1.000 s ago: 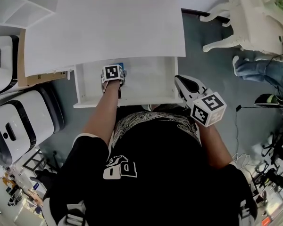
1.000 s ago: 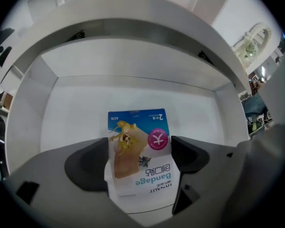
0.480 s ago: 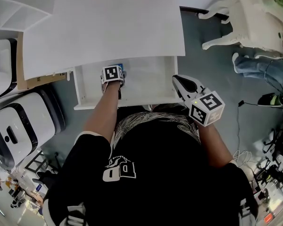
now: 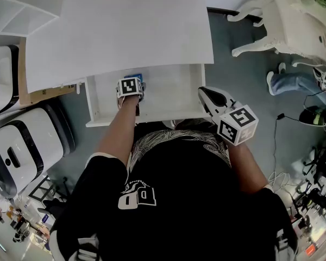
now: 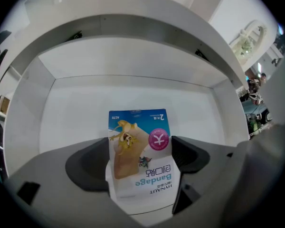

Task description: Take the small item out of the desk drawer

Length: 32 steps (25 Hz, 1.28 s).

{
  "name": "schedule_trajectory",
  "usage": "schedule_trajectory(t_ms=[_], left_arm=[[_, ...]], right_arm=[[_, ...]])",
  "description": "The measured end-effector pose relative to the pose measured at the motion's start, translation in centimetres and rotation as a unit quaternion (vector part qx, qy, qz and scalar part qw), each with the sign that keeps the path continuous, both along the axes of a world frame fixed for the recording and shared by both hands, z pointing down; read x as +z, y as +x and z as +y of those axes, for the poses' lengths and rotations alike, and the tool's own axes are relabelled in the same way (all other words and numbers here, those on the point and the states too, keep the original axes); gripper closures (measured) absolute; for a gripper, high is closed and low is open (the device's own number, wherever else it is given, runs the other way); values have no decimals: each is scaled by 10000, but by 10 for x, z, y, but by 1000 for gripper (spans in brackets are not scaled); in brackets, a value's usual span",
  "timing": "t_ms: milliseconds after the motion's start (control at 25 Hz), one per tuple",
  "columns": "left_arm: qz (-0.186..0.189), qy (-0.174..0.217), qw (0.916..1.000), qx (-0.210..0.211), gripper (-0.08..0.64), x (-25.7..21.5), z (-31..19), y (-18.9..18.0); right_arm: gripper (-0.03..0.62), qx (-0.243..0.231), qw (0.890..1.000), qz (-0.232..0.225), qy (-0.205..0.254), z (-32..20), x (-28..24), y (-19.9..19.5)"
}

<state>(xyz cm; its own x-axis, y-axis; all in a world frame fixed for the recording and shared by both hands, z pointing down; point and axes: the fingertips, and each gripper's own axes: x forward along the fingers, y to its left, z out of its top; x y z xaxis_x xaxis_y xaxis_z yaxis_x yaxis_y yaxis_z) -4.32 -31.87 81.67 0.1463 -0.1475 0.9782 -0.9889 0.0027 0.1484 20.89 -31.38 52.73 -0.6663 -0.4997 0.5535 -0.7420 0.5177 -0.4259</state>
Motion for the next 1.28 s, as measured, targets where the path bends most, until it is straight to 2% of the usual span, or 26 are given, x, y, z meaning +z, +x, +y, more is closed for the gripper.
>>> schedule_trajectory(t_ms=[240,360,520,840,1280], left_arm=[[51,-31,9992,401,155,-3,5,0],[172,-72,9989,430,155,-8,8,0],[161,18,9972,733,155,-20,11,-4],[300,600,9899,1253,156,-66,9,-5],[918,1504,9761,1271,156,-144,3,-16]], right_arm=[[583,16,10000,15,58,8,-6,-10],[583,70,9999,12,102,11,-10,-15],[583,110,9998,-22,153,17,-14,-25],[583,105,9994,-104,309,27,-24,-57],[583,-15,9973,-170,714,29,-55,-99]])
